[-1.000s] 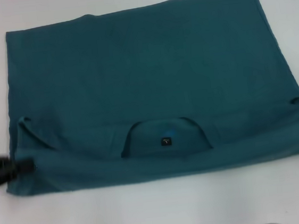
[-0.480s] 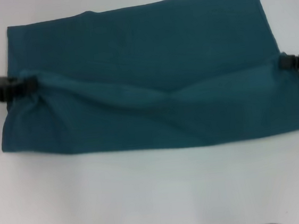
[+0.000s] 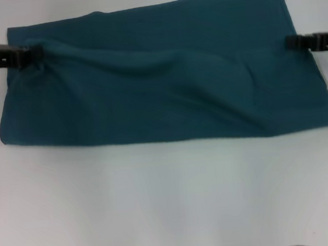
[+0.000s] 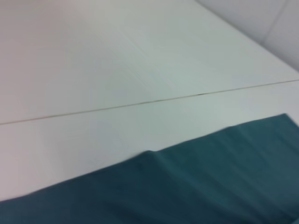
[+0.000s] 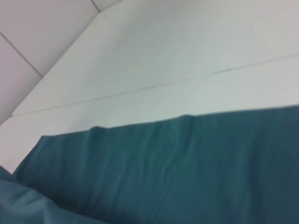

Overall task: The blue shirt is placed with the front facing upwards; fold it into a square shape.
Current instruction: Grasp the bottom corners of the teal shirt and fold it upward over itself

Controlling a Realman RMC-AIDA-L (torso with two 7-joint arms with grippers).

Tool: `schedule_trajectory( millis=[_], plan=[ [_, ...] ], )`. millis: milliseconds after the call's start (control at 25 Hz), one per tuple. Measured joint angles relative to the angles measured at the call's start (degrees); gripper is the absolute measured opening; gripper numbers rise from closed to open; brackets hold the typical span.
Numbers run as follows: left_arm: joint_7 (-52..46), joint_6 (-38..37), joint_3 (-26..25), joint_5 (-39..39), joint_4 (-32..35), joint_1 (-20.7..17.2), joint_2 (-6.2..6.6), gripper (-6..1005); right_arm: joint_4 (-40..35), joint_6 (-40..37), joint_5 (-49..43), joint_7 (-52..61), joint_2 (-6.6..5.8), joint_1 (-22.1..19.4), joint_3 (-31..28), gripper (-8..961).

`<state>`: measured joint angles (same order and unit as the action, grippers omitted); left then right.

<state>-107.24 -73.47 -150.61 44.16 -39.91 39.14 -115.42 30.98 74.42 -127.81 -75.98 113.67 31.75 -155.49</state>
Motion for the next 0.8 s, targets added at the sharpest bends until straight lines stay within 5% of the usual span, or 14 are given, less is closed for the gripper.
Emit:
schedule_trajectory(
  millis=[800],
  plan=[
    [-2.9,21.0,6.8,0.1,5.0,4.4,-0.20,41,-1.2,-20.1,0.3,1.4,1.86,9.2,4.8,38]
  ],
)
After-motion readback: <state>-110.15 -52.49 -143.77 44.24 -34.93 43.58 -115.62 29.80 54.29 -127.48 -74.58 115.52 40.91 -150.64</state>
